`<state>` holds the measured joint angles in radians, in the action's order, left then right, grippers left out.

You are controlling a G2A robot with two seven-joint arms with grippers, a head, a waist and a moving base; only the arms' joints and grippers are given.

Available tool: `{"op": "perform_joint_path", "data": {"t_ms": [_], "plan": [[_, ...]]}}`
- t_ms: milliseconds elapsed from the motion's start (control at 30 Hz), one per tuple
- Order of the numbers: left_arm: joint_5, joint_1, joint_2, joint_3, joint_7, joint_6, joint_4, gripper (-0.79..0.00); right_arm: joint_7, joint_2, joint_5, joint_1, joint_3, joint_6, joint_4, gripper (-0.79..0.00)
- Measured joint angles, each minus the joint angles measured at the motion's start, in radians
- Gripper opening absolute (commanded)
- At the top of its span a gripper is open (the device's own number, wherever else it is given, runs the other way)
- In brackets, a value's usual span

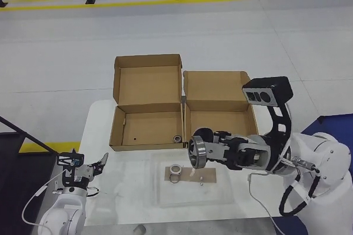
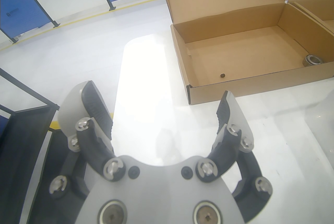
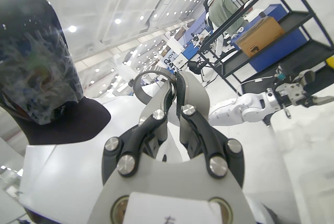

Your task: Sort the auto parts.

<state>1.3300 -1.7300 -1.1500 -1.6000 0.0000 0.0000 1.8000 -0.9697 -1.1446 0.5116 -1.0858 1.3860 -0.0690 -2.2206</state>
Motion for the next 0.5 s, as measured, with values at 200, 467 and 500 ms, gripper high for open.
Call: {"op": "perform_joint_path", "data": {"t_ms": [200, 467, 500], "plan": [[0.000, 0.000, 0.000, 0.000, 0.000, 0.000, 0.000, 0.000, 0.009, 0.000, 0.078, -0.028, -0.012, 0.005, 0.021, -0.785], [0.000, 0.000, 0.000, 0.000, 0.000, 0.000, 0.000, 0.000, 0.047, -0.011, 0.357, -0.033, -0.079, 0.128, 0.114, -0.785], [0.000, 0.000, 0.000, 0.000, 0.000, 0.000, 0.000, 0.000, 0.045, -0.013, 0.399, -0.032, -0.088, 0.147, 0.127, -0.785]]}}
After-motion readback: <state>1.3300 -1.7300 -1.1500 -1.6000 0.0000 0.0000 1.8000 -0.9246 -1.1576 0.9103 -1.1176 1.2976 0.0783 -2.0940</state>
